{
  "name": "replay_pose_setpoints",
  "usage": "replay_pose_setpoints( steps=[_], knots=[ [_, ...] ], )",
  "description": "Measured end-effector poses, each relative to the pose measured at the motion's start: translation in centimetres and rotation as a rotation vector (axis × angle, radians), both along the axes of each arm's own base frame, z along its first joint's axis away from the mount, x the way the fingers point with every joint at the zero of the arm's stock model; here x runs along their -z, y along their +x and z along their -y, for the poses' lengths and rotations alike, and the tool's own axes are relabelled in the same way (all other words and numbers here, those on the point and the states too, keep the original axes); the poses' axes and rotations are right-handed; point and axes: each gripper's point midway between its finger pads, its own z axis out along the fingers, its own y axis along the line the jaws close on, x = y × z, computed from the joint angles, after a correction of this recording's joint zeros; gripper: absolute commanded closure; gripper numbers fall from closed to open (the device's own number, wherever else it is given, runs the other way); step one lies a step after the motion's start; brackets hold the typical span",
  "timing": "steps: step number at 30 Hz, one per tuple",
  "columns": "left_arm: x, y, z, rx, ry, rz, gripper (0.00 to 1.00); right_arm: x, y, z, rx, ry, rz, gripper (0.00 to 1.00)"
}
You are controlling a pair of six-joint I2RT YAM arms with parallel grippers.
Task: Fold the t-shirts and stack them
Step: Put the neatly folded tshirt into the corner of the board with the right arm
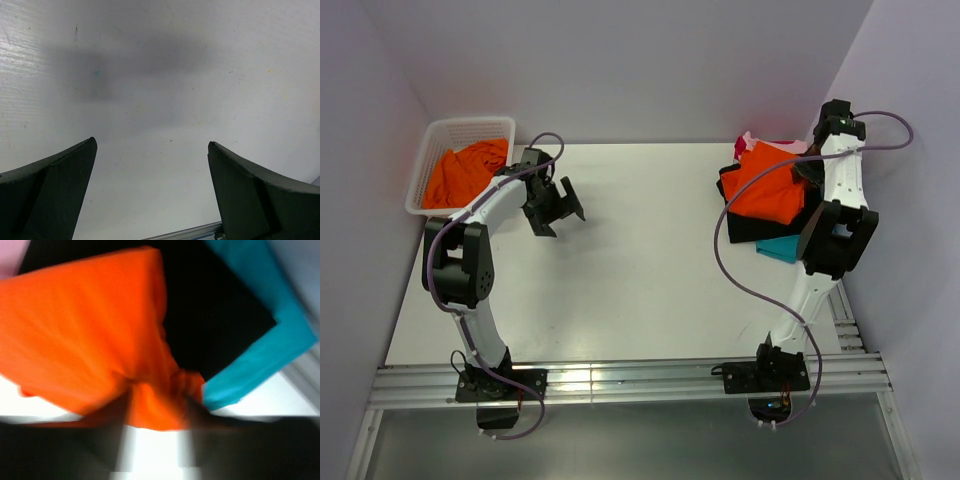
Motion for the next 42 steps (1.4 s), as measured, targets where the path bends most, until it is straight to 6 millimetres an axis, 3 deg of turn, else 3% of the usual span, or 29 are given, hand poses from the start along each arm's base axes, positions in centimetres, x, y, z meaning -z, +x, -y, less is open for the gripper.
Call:
replay_pose_setpoints(
  steps=[1,2,3,11,16,20,25,28,30,32,34,37,42],
  knots=[
    [0.0,0.0,0.0,0.000,0.000,0.000,0.00,0.0,-0.1,0.2,0.011,-0.004,-0.003,0.16],
    [0.0,0.0,0.0,0.000,0.000,0.000,0.01,0.2,-0.2,0.6,0.020,-0.013,-0.012,0.02],
    [0.0,0.0,0.0,0.000,0.000,0.000,0.00,0.3,-0.2,0.8,0.024,-0.019,-0.016,0.00],
    [0.0,0.0,-0.1,-0.007,0.006,0.000,0.00,1.9,-0.1,1.1,0.028,-0.004,-0.049,0.00],
    [0.1,0.0,-0.1,-0.011,0.008,-0.002,0.01,1.0,-0.3,0.7,0.036,0.008,-0.025,0.00],
    [0.1,-0.1,-0.2,-0.013,0.012,-0.005,0.00,-1.6,-2.3,-0.1,0.050,0.006,0.004,0.00],
    [-0.1,-0.5,-0.2,-0.011,0.019,-0.017,0.00,-6.9,-5.2,-3.5,0.001,-0.025,0.109,0.00],
    [-1.0,-0.4,-0.2,-0.009,0.023,0.002,0.00,-9.0,-6.7,-8.5,-0.114,-0.064,0.158,0.00],
    [-1.8,-0.2,-0.1,-0.007,0.024,0.028,0.01,-9.2,-7.4,-12.0,-0.205,-0.085,0.172,0.00],
    [-2.8,-0.2,0.1,-0.005,0.020,0.056,0.01,-7.8,-8.6,-15.3,-0.300,-0.090,0.153,0.00],
    [-3.6,0.0,0.2,-0.002,0.014,0.084,0.00,-5.4,-9.7,-16.1,-0.330,-0.113,0.088,0.00],
    [-4.5,0.2,0.3,-0.001,0.012,0.115,0.01,-1.5,-10.4,-13.5,-0.287,-0.216,-0.065,0.00],
    [-5.0,0.2,-0.1,-0.003,0.030,0.139,0.01,2.3,-10.2,-10.1,-0.225,-0.375,-0.237,0.00]
  ],
)
